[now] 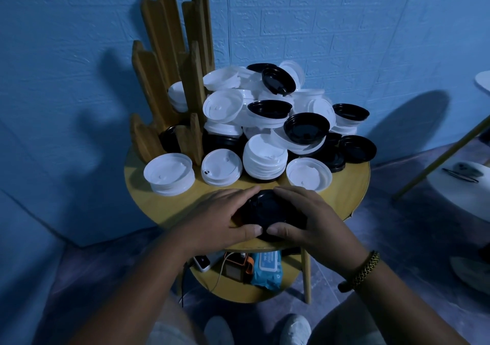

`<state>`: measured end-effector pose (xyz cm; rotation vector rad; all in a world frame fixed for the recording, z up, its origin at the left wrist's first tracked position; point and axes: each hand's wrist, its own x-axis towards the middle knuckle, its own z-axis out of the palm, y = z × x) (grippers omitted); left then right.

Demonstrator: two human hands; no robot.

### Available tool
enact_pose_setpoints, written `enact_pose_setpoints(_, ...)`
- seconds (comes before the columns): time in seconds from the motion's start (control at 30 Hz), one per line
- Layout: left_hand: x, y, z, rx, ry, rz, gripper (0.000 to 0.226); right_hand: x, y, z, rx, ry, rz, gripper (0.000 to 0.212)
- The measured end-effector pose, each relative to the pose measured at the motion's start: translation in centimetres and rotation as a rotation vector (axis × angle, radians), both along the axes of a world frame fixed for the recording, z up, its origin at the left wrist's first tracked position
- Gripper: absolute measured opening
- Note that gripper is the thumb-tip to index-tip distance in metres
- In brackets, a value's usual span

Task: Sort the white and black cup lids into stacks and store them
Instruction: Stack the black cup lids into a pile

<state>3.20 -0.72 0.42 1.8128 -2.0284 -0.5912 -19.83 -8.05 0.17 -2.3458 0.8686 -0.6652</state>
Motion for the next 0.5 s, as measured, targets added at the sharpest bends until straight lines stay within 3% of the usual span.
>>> enact_pose_setpoints(0.23, -0.5, -0.2, -0.3, -0.066, -0.018, 0.010, 0.085, -0.1, 0.4, -0.6, -0.019, 0.033, -0.002, 0.091)
enact_pose_setpoints(0.5, -0.8, -0.2, -0.3, -0.074, -0.100, -0.016, 0.084, 0.2, 1.8, -1.5, -0.219, 0.333, -0.115, 0.083)
